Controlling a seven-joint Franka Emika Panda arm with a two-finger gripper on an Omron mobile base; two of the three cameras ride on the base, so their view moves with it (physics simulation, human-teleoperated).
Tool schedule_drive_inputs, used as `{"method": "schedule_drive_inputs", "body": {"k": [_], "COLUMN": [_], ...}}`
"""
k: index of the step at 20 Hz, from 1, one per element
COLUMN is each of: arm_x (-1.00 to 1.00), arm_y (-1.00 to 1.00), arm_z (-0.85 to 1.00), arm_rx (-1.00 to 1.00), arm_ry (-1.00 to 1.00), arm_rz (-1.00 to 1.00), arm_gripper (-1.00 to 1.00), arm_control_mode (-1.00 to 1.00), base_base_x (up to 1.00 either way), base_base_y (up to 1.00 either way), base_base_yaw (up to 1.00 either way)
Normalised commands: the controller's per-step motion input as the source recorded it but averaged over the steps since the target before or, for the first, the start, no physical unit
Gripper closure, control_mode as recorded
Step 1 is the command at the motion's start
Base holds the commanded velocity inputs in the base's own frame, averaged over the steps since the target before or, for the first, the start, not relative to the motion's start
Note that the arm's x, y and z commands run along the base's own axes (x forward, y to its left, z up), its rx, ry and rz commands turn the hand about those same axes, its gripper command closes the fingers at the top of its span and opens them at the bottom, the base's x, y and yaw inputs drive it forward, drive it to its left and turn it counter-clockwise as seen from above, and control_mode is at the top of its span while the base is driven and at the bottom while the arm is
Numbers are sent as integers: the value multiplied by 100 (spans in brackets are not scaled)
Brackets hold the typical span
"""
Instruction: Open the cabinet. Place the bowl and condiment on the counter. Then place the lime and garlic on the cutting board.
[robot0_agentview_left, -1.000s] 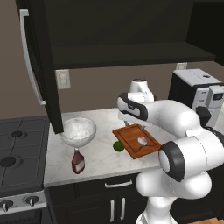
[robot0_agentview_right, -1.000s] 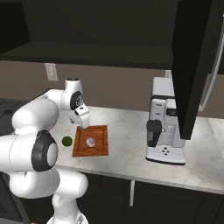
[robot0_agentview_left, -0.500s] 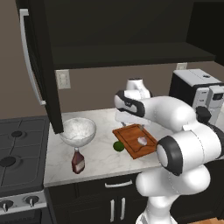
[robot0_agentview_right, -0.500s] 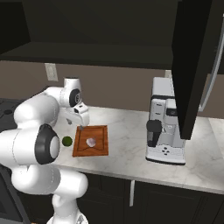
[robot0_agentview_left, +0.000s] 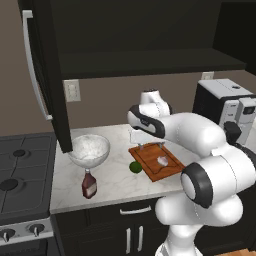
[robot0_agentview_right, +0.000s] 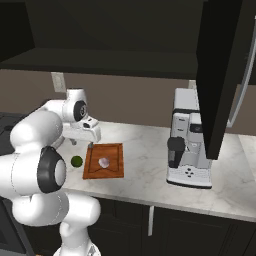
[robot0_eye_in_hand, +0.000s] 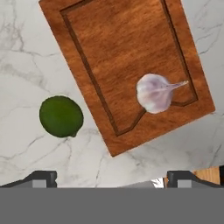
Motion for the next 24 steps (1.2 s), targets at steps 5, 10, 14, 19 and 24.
{"method": "schedule_drive_inputs", "body": {"k": [5,10,14,19,24], "arm_x": [-22,3,17,25,25], "arm_y": [0,0,1,16,40], "arm_z": [-7,-4,0,0,0], "arm_rx": [1,11,21,16,4], "arm_ry": [-16,-16,-5,-2,0], "arm_rz": [23,14,14,9,0], "arm_gripper": [-100,-100,-100,-100,-100], "arm_control_mode": [-100,-100,-100,-100,-100], "base_base_x": [0,0,0,0,0], "base_base_y": [0,0,0,0,0], "base_base_yaw": [0,0,0,0,0]}}
